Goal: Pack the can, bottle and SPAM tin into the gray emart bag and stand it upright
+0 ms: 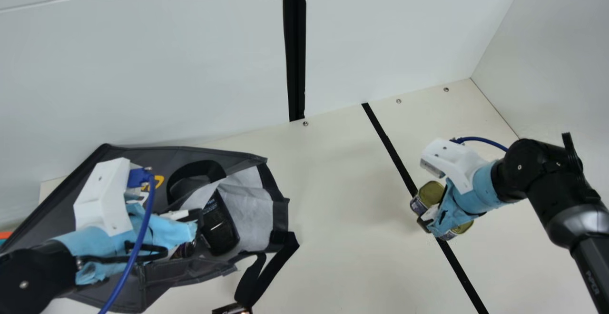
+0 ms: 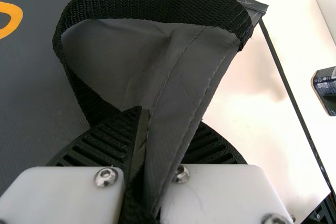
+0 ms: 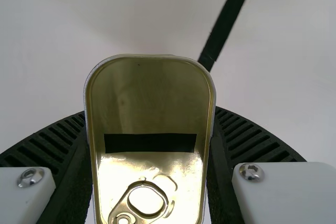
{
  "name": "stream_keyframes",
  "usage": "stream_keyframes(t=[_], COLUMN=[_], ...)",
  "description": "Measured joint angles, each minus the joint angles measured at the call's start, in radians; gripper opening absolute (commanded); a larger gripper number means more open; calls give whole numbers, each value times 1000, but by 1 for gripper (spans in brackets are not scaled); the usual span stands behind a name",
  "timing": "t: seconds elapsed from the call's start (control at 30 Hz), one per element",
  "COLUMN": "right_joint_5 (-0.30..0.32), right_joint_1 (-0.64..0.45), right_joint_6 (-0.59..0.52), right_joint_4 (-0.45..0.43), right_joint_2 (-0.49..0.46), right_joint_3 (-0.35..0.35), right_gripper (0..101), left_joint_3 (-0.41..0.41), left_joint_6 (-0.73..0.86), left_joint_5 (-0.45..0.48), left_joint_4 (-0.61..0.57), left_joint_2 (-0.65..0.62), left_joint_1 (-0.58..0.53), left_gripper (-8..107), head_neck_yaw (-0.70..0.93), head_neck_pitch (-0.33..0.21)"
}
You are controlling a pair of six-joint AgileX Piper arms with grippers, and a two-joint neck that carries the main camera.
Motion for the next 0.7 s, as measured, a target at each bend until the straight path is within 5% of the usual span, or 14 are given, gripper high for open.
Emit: stream_keyframes(t=[0.7], right_joint_5=[107], right_joint_1=[156], right_joint_6=[-157], right_joint_4=[70], right_joint_2=[-57], right_joint_3=[-3], right_gripper=[0], left_joint_3=[0], left_joint_6=[0], left_joint_5=[0], left_joint_4=[0], left_joint_2=[0], left_joint_1=[0], left_gripper=[-8], head_neck_yaw=[-2], head_neck_pitch=[0])
